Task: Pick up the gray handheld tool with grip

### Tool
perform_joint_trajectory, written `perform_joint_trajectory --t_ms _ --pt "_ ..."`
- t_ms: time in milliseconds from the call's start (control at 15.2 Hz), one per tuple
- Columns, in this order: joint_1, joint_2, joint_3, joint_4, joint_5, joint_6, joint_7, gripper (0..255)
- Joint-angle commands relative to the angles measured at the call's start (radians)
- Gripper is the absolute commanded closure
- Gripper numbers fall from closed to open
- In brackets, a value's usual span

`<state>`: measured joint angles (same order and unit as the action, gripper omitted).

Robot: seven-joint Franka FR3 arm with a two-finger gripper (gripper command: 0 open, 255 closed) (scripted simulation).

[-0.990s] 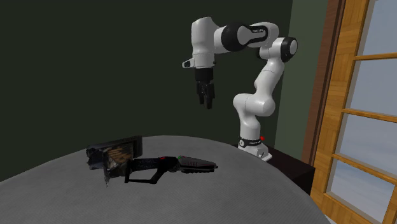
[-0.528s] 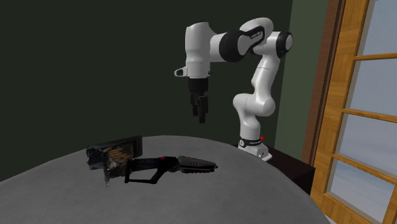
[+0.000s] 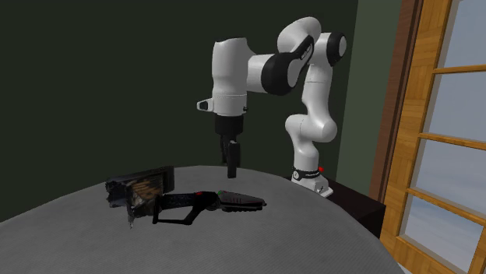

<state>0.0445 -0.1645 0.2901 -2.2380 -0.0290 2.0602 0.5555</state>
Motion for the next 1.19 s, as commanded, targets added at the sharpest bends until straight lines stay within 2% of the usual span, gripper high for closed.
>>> perform_joint_trajectory --t_ms 0,198,726,858,924,1122 --pt "0.004 0.079 0.023 0.049 -0.035 0.030 0.055 0" --pt "0.015 0.199 0.043 0.139 -0.099 0.057 0.130 0" --pt "0.019 0.249 0.039 0.091 -0.128 0.151 0.157 0" --pt "0.019 0.249 0.039 0.091 -0.128 0.151 0.157 0" --pt "0.019 0.250 0.039 0.092 -0.128 0.151 0.157 255" --pt "0.019 0.250 0.039 0.092 -0.128 0.151 0.157 255"
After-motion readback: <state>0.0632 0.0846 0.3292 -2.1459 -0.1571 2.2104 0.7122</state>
